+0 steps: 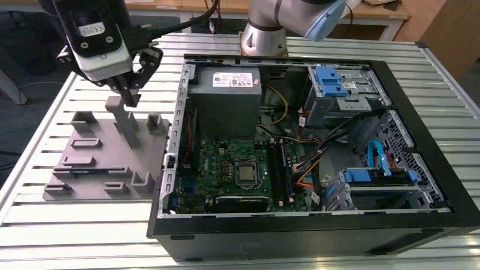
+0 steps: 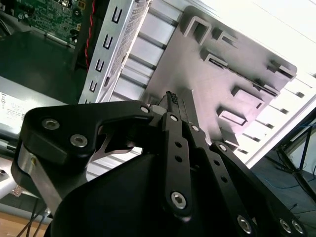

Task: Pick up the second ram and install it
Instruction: 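Reach for the second ram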

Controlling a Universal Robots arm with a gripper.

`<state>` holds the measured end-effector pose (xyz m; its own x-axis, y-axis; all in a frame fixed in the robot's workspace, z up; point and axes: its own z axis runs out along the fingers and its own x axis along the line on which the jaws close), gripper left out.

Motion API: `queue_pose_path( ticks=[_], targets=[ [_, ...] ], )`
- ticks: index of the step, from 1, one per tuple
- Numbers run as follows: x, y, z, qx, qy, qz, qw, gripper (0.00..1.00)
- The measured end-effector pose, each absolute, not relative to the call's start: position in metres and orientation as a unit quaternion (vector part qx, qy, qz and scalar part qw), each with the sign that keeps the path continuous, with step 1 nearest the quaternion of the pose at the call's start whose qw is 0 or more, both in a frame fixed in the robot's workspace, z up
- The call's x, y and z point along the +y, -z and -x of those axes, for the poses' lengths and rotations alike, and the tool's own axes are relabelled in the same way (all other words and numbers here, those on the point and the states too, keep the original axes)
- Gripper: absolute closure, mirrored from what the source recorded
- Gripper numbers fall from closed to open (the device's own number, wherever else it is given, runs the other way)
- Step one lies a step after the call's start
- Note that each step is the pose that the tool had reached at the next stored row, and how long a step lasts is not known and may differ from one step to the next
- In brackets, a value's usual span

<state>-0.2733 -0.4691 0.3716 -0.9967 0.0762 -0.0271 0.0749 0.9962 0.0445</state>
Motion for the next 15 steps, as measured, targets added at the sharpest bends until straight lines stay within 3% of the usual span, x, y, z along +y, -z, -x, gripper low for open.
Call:
queue_pose_path(
  ticks=[15],
  targets=[
    [-0.486, -0.353, 0.275, 0.999, -0.022, -0.038, 0.014, 0.93]
  ],
)
